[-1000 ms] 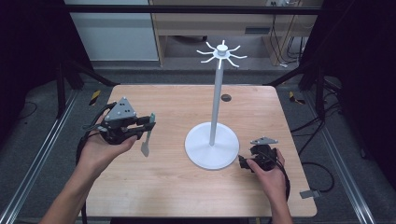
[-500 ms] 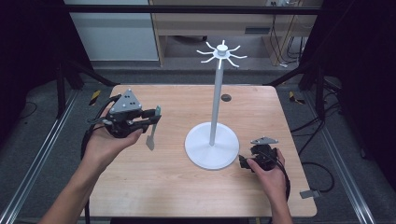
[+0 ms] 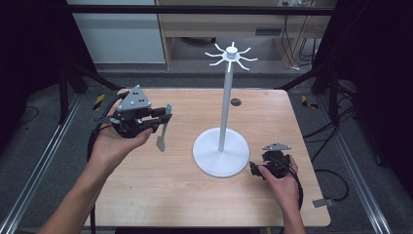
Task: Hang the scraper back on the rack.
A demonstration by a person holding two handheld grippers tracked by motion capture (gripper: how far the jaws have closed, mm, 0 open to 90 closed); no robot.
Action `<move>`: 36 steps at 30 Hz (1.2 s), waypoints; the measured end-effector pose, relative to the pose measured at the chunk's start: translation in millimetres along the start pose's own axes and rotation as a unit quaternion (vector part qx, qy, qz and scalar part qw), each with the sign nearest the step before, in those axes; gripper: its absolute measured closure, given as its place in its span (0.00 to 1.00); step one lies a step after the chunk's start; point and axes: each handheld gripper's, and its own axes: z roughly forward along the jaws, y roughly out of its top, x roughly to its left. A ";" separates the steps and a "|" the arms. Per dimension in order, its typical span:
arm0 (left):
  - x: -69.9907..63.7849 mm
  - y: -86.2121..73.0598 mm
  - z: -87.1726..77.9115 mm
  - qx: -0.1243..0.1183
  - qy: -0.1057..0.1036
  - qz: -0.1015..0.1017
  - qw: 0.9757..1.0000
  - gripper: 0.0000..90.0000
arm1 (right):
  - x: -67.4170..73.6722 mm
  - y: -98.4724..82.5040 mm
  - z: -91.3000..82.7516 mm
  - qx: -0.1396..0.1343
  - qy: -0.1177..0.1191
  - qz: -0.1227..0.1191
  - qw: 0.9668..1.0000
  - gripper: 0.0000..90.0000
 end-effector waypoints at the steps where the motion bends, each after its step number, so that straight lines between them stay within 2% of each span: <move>1: -0.3 2.0 -0.4 -0.001 0.000 0.002 1.000 0.82 | 0.0 0.0 0.0 0.000 0.000 0.000 1.000 0.10; 13: -2.2 19.6 -2.9 -0.014 0.003 0.004 1.000 0.82 | -0.2 0.1 -0.1 -0.001 0.000 0.000 1.000 0.10; 19: -1.9 26.6 -3.1 -0.026 0.000 -0.003 1.000 0.82 | -0.4 0.2 -0.1 -0.001 0.000 0.001 1.000 0.10; 36: -6.3 44.7 -2.1 -0.037 -0.002 -0.001 0.999 0.82 | -0.3 0.3 0.0 0.000 0.001 0.000 1.000 0.10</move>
